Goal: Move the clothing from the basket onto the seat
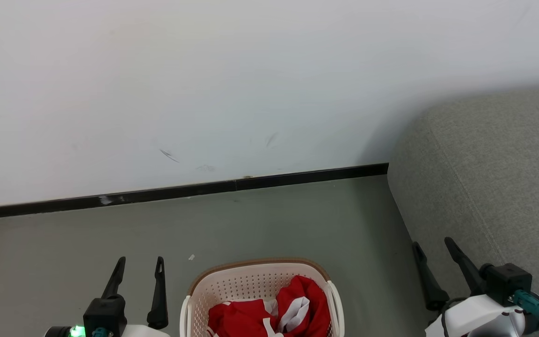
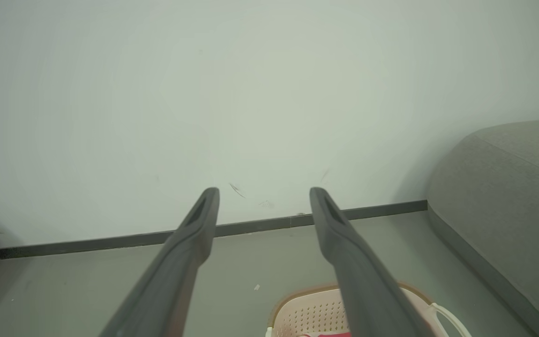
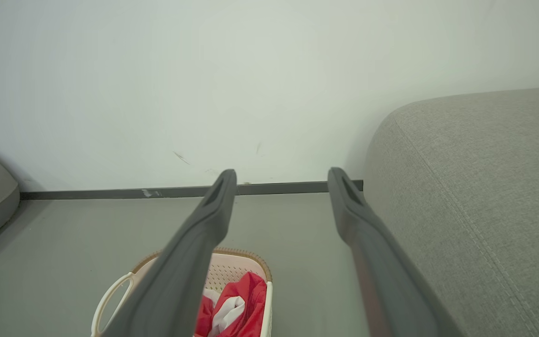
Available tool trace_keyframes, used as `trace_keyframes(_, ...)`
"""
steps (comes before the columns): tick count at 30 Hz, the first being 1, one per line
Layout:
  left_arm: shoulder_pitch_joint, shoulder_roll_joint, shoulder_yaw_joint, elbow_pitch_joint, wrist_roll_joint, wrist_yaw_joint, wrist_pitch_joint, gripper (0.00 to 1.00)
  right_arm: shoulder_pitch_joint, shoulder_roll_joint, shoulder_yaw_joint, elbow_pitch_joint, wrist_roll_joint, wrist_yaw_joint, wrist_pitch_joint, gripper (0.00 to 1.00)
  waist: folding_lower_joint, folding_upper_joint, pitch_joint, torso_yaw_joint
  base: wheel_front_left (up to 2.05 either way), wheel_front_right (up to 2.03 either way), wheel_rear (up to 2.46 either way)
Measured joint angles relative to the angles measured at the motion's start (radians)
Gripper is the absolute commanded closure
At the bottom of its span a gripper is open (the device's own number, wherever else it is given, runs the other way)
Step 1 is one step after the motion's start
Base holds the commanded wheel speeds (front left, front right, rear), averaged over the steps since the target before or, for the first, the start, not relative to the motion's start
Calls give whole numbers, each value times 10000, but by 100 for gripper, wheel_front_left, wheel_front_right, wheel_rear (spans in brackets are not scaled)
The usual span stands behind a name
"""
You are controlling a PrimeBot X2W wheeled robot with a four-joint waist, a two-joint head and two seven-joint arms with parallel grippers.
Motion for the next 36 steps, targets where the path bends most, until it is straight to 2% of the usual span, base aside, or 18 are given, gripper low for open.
trace_keyframes(18, -5, 4, 92, 10, 94, -13, 0, 0, 17, 4, 35, -153, 31, 0, -42, 0, -1, 0, 273, -13, 0, 0, 0)
trace_keyframes(25, -485, 263, -128, 382, 370, -190, -2, 0, 60, 12, -198, -418, 25, 0, -50, 0, -1, 0, 504, -104, 0, 0, 0)
trace_keyframes(36, -1348, 176, -978, 1563, 694, -717, 12, 0, 344, 23, -688, -955, -2, 0, -54, 0, -1, 0, 1133, -387, 0, 0, 0)
